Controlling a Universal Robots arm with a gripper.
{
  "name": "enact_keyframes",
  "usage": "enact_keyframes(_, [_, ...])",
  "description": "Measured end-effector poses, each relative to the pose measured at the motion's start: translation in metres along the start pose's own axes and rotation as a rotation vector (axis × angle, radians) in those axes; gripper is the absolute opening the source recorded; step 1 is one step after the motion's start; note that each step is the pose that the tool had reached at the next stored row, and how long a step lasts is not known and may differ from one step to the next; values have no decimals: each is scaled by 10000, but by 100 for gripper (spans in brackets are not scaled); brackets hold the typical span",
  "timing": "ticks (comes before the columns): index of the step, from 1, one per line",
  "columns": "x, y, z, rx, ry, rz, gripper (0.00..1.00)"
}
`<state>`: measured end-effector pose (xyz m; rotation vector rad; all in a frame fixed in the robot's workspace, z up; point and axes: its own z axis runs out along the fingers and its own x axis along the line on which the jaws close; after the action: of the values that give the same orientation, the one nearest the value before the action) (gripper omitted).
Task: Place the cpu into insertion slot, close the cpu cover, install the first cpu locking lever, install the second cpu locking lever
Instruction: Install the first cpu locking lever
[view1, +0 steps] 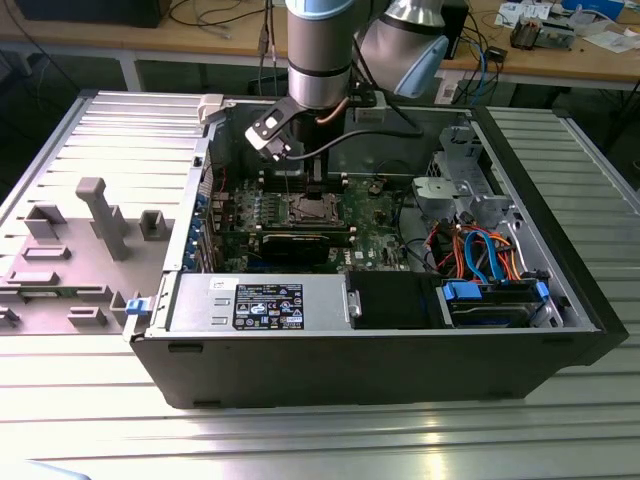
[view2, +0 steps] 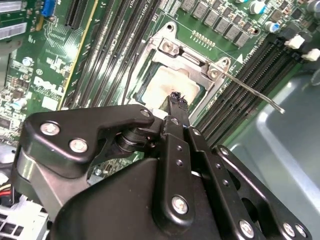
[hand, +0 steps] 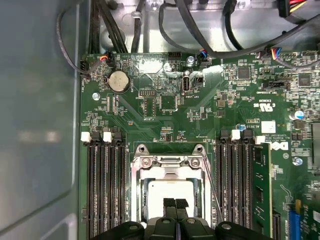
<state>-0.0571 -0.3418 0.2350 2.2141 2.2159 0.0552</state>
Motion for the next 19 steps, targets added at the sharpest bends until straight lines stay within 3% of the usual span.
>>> enact_keyframes(8, [5,8,-273,0,0,0,11])
enact_keyframes(12, [7,11,-365,0,0,0,11])
enact_keyframes(19, [7,12,-378,-1,1,0,11])
